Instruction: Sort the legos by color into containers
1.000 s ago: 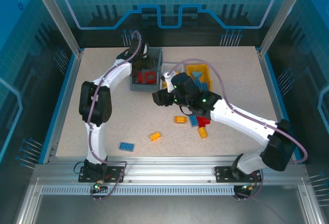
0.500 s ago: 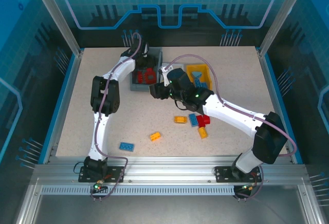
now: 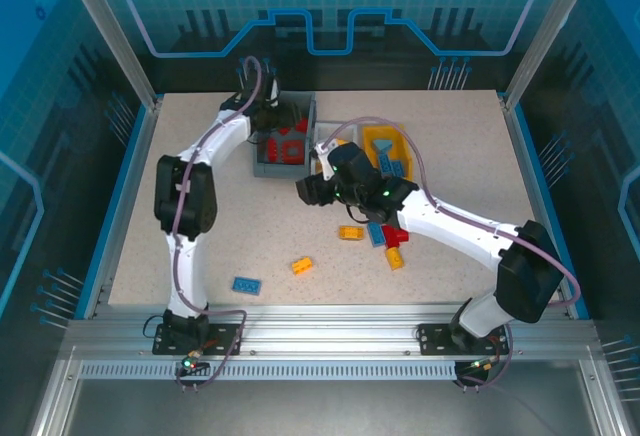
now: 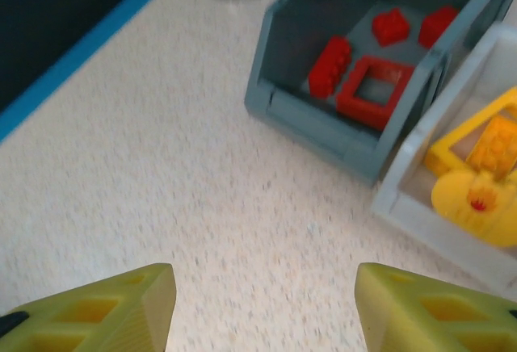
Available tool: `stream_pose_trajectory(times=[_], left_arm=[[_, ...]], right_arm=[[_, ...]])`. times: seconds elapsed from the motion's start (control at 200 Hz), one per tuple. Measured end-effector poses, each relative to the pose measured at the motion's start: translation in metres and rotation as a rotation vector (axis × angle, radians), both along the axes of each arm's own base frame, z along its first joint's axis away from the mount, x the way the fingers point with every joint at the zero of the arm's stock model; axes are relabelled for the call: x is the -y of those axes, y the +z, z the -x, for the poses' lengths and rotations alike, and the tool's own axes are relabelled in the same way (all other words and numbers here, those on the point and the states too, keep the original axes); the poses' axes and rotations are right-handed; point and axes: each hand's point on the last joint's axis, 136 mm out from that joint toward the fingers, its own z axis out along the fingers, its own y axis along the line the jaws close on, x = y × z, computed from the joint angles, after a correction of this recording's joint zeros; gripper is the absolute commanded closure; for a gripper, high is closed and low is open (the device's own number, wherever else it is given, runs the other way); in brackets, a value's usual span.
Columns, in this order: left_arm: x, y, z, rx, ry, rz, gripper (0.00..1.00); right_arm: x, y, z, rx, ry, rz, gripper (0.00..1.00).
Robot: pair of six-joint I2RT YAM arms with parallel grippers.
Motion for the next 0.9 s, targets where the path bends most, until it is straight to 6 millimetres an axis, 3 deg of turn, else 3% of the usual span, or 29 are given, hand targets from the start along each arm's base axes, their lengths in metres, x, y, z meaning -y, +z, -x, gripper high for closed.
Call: stream_pose_trajectory(times=[0.09,0.185,0.29,0.395,0.535,0.645,0.775,0.9], left_arm=[[-0.002,0.034,0.023,0.047,0.016,0.041,0.39],[-0.005,0.058,0.064,0.064,0.030,0.088,0.37],[-0.006,0.066,0.124,0.056,0.043,0.157,0.36],[-0.008,0.061,0.187,0.028,0.050,0.217,0.36],[-0.012,0.050,0.267,-0.011,0.054,0.293,0.35],[-0.023,0.050,0.313,-0.025,0.078,0.340,0.35],[-0.035,0.056,0.353,-0.030,0.102,0.379,0.35],[-0.042,0.050,0.377,-0.072,0.120,0.385,0.35]], right_arm=[[0.001,-0.027,0.020,-0.024,0.094,0.094,0.30],[-0.003,-0.056,0.052,-0.040,0.227,0.219,0.26],[-0.015,-0.085,0.090,-0.047,0.387,0.346,0.23],[-0.016,-0.116,0.111,-0.064,0.493,0.461,0.20],[-0.007,-0.152,0.115,-0.110,0.552,0.592,0.19],[-0.005,-0.175,0.114,-0.140,0.585,0.663,0.20],[-0.004,-0.185,0.116,-0.153,0.606,0.687,0.20],[-0.007,-0.188,0.116,-0.158,0.616,0.683,0.22]])
